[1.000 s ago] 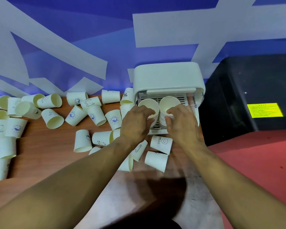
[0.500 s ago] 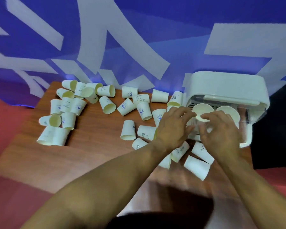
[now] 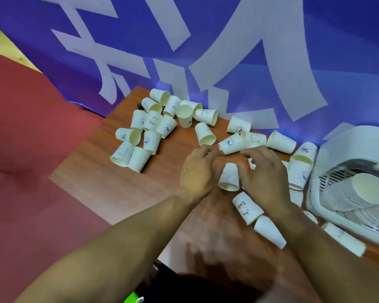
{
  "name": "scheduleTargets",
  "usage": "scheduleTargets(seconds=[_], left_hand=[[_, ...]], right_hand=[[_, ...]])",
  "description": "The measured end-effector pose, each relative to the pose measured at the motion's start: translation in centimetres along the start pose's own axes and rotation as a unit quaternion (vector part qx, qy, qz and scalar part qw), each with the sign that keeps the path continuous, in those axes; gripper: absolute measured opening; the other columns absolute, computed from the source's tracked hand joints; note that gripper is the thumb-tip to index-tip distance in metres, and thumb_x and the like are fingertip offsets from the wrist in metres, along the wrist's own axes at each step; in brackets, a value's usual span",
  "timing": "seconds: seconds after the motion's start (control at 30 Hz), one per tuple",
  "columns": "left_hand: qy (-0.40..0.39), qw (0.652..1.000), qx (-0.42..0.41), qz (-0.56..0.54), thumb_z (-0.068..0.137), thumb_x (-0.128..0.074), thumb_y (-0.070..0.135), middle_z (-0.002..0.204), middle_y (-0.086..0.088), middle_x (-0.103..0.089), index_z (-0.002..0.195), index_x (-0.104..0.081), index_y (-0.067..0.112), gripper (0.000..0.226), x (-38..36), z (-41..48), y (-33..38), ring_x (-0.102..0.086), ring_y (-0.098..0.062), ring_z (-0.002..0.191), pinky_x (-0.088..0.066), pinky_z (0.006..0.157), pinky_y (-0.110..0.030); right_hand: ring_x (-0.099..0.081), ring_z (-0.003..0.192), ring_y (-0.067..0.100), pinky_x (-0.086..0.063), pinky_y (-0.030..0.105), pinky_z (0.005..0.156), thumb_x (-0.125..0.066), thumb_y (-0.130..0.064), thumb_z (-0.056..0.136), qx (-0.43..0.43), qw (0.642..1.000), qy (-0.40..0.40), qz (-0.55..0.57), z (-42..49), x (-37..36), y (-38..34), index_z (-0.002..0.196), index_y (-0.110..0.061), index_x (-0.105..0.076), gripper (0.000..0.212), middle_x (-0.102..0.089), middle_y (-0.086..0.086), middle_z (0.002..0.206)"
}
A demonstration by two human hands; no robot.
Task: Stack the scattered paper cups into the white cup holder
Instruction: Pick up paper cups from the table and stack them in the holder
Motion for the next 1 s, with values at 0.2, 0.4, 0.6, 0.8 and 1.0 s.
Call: scheduleTargets(seconds=[0.2, 0.4, 0.6, 0.8, 1.0], left_hand=[[0.016, 0.997, 0.080, -0.010, 0.089, -0.058, 0.040, 0.113, 0.007, -0.057, 0.112, -0.063, 0.028, 0.027, 4.5, 0.3, -11.0, -0.058, -0.016, 0.098, -0.051, 0.075, -0.035], [-0.017, 0.974, 0.223, 0.020, 0.088, -0.060, 0.034, 0.119, 0.006, -0.058, 0.116, -0.065, 0.027, 0.029, 8.9, 0.8, -22.6, -0.056, -0.018, 0.106, -0.048, 0.084, -0.036], [-0.091, 0.914, 0.390, 0.058, 0.091, -0.056, 0.034, 0.119, -0.007, -0.060, 0.116, -0.060, 0.025, 0.028, 10.2, 0.8, -30.9, -0.058, -0.032, 0.105, -0.045, 0.080, -0.036], [-0.056, 0.804, 0.591, -0.040, 0.087, -0.059, 0.048, 0.108, -0.011, -0.064, 0.104, -0.053, 0.018, 0.036, 8.7, -1.0, -32.6, -0.057, -0.032, 0.094, -0.048, 0.078, -0.036], [0.043, 0.751, 0.648, -0.119, 0.083, -0.066, 0.047, 0.101, -0.007, -0.064, 0.093, -0.056, 0.019, 0.031, 7.3, -0.9, -33.4, -0.057, -0.030, 0.086, -0.050, 0.077, -0.036]], right_hand=[[-0.058, 0.095, 0.024, -0.051, 0.038, 0.076, -0.066, -0.026, 0.083, 0.035, 0.996, -0.078, -0.001, 4.4, -8.1, -7.6, 0.108, -0.018, -0.065, 0.026, -0.063, 0.002, 0.104], [-0.061, 0.094, 0.021, -0.050, 0.034, 0.077, -0.066, -0.030, 0.084, 0.037, 0.984, -0.177, -0.002, 7.7, -16.9, -13.9, 0.115, -0.020, -0.063, 0.033, -0.063, 0.000, 0.105], [-0.060, 0.093, 0.021, -0.050, 0.036, 0.078, -0.065, -0.032, 0.083, 0.000, 0.964, -0.264, -0.009, 8.8, -23.9, -17.0, 0.115, -0.022, -0.060, 0.034, -0.060, 0.000, 0.105], [-0.058, 0.104, 0.023, -0.048, 0.033, 0.082, -0.063, -0.030, 0.085, -0.034, 0.946, -0.323, -0.016, 9.7, -28.3, -18.2, 0.119, -0.019, -0.059, 0.036, -0.059, 0.002, 0.115], [-0.059, 0.104, 0.022, -0.048, 0.033, 0.085, -0.065, -0.028, 0.084, -0.064, 0.927, -0.368, -0.013, 10.1, -30.9, -18.4, 0.117, -0.018, -0.061, 0.035, -0.057, 0.002, 0.120]])
Point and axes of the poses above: each hand's wrist, its own z-axis towards the middle knuckle, its own x-axis out of the back of the hand, y = z × x, the point moved 3 cm from there along z, towards the middle knuckle
